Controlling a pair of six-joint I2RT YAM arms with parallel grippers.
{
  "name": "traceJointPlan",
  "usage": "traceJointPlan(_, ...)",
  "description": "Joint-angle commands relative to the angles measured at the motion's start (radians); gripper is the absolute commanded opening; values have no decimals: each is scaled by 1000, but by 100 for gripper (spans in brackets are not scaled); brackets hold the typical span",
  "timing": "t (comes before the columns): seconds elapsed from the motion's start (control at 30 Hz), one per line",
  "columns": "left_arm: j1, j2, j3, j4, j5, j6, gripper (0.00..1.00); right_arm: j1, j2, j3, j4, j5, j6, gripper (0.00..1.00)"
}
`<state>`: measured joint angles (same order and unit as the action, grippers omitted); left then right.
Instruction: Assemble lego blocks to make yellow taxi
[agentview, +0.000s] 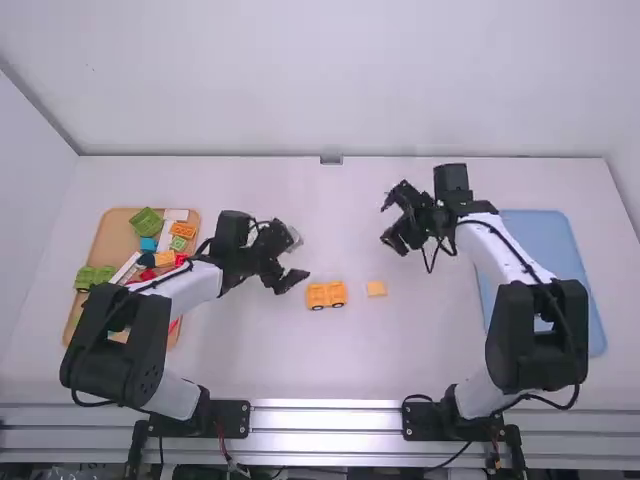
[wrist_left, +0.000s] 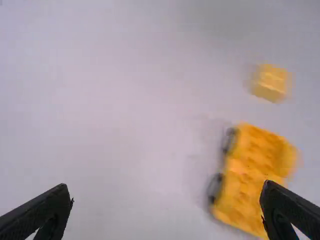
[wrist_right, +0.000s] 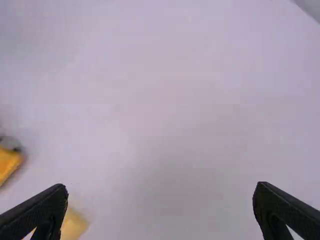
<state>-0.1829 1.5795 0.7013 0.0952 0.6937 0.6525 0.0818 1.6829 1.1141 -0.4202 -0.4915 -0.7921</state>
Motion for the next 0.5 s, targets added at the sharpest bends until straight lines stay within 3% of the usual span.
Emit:
traceJointPlan(0.0,-5,-22,7,-70,266,408,99,-33,-7,-79,-6,-338,-389,98)
traceJointPlan(0.13,0,-22,-25,-96,377,499,99,-42,8,-182,12,-401,-604,98)
traceJointPlan(0.23,-9,-21,-58,-51,391,500,99,-42,49,-227,71,-453,-634,99)
traceJointPlan(0.47,-13,29,-159,239,462,393,99,-53,250,-223,109,-565,-708,99)
